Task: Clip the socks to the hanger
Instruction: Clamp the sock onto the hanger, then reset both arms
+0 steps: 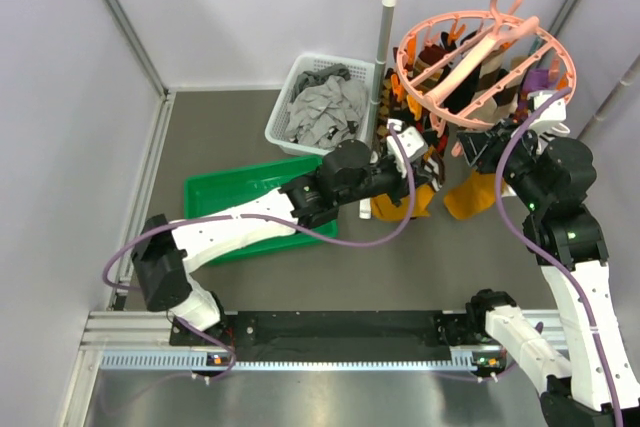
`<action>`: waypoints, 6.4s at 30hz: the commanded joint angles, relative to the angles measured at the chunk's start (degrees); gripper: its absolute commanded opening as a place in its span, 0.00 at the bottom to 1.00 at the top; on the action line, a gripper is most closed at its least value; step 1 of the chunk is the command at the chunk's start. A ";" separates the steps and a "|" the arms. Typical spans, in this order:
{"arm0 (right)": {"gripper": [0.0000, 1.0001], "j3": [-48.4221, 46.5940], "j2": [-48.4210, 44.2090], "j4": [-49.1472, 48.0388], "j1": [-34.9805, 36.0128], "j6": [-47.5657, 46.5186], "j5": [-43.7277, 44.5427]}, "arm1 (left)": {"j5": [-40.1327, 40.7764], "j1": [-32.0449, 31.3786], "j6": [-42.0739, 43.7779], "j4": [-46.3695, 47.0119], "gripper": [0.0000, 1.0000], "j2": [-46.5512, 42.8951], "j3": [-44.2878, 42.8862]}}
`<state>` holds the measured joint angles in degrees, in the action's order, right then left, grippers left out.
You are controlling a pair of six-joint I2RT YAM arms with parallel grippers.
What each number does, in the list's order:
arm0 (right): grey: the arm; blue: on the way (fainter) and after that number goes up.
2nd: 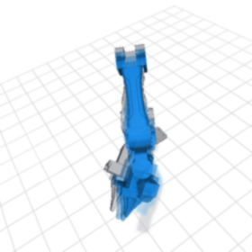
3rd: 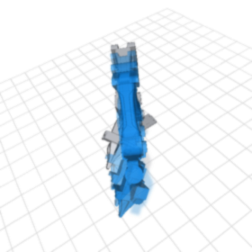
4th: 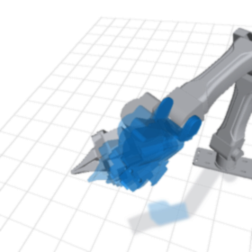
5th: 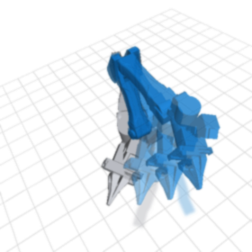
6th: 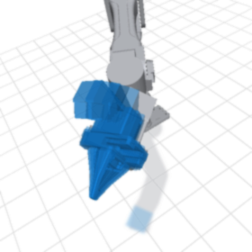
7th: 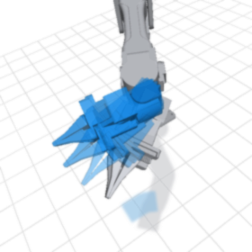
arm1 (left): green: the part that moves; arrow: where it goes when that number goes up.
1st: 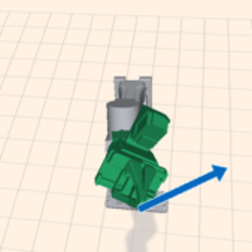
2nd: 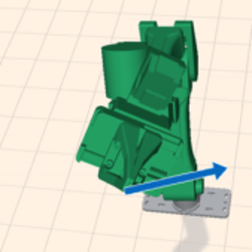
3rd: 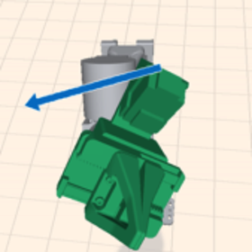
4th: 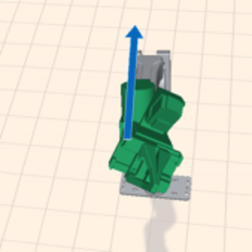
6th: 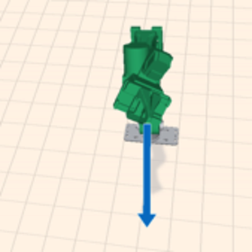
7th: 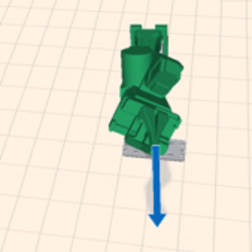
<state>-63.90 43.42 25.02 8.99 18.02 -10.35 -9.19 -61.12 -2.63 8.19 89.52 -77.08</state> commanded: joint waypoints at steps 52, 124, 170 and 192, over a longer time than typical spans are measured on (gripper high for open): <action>0.00 -1.14 -1.76 -2.25 0.24 -0.18 -0.46 | 14.73 -2.51 -2.73 -9.75 0.00 13.66 -21.97; 0.00 2.38 -3.96 -1.81 0.24 -2.81 5.86 | 13.58 -4.80 -5.36 -15.57 0.00 10.86 -28.57; 0.67 -1.22 -5.54 -1.02 0.23 -1.85 4.02 | 10.51 -4.71 -6.68 -9.59 0.21 10.94 -25.32; 0.99 2.19 -26.53 6.53 0.23 -8.88 25.63 | 45.01 -3.92 7.02 -2.56 0.98 -22.79 12.11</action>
<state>-63.86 21.43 29.19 8.99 12.12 6.83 21.02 -65.28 -1.85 2.39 74.37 -72.38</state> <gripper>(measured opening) 0.987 0.980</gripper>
